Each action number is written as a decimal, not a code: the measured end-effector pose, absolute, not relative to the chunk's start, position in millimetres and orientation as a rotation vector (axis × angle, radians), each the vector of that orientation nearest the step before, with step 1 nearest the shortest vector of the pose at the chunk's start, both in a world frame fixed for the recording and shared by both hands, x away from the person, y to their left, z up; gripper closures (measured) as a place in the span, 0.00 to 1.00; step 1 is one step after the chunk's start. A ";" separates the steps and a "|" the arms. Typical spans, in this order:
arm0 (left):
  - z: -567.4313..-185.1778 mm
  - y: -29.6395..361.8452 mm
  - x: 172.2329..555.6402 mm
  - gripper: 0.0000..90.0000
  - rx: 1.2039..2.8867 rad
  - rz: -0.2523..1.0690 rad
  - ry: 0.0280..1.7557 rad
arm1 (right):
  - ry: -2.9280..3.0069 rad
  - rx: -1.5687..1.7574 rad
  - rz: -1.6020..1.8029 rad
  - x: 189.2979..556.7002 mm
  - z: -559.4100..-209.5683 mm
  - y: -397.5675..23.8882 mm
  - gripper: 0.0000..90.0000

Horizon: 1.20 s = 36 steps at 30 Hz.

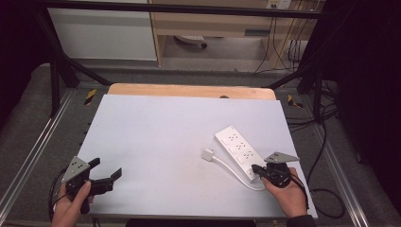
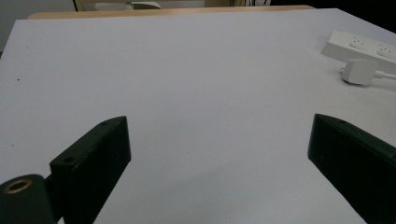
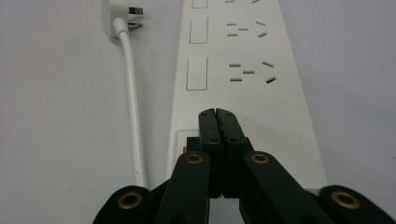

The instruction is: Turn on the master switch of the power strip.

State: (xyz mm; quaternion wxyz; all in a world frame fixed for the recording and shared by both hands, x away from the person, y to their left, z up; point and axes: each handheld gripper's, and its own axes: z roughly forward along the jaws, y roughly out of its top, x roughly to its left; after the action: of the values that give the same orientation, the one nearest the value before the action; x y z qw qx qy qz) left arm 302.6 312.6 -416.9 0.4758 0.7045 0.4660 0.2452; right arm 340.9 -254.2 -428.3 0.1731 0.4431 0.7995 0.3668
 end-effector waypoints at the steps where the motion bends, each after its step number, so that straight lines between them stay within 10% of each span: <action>1: -416.8 312.5 302.2 0.07 1.723 0.599 1.139 | 2.269 1.255 1.037 341.2 -428.6 -253.9 1.00; 36: -417.4 312.8 303.2 0.07 1.722 0.598 1.143 | 2.275 1.274 1.036 342.3 -430.3 -253.3 1.00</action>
State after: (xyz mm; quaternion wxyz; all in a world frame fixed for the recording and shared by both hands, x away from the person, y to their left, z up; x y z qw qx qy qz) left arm 303.2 312.8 -417.4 0.4749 0.7043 0.4676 0.2447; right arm 342.3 -253.3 -430.3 0.1672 0.4476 0.7994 0.3642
